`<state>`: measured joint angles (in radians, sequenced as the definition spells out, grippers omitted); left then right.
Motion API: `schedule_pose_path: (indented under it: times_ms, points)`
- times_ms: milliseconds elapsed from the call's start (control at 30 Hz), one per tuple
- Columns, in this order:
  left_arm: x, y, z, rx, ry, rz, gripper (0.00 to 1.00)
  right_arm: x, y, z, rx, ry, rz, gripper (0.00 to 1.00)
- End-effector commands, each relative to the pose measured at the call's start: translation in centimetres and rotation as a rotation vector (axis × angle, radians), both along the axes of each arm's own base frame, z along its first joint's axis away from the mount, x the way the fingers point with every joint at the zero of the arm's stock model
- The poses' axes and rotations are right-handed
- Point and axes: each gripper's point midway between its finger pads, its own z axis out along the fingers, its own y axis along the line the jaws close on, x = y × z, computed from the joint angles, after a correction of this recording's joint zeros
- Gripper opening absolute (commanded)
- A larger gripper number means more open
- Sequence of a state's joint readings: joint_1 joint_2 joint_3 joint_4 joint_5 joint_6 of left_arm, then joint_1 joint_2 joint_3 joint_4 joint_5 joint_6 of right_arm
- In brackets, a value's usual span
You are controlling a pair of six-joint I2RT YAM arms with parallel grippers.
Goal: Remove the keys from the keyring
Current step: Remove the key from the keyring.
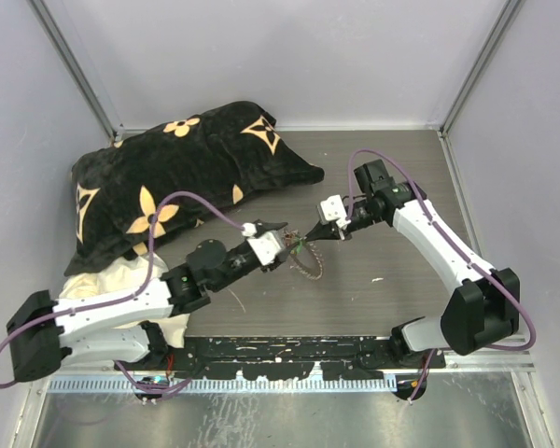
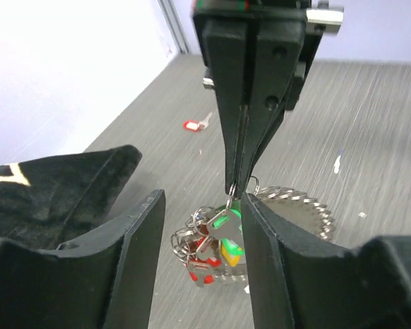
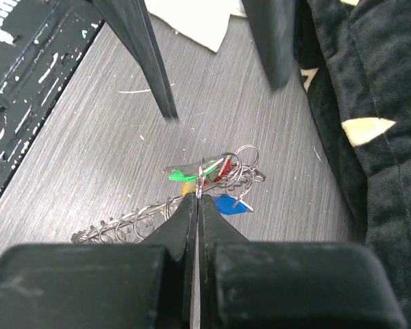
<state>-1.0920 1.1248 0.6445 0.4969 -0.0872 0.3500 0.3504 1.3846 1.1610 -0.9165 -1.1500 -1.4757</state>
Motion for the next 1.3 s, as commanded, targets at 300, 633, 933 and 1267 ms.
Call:
schedule_pose_path:
  times_ms: [300,633,933,1267]
  points:
    - [-4.7,2.6,5.2,-0.307,0.409,-0.111,0.56,-2.3,0.2,3.4,0.170,0.029,0.059,0.01]
    - [-4.4,1.7,1.8,-0.053,0.144,-0.196,0.48,-2.6,-0.2,3.4,0.198,0.034,0.054,0.01]
    - [-3.8,-0.2,0.1,0.102,-0.042,-0.311,0.43,-2.9,-0.3,3.1,0.194,0.020,0.063,0.01]
    - [-2.1,-1.6,1.1,0.073,-0.029,-0.310,0.35,-2.9,-0.3,2.9,0.189,0.013,0.067,0.01]
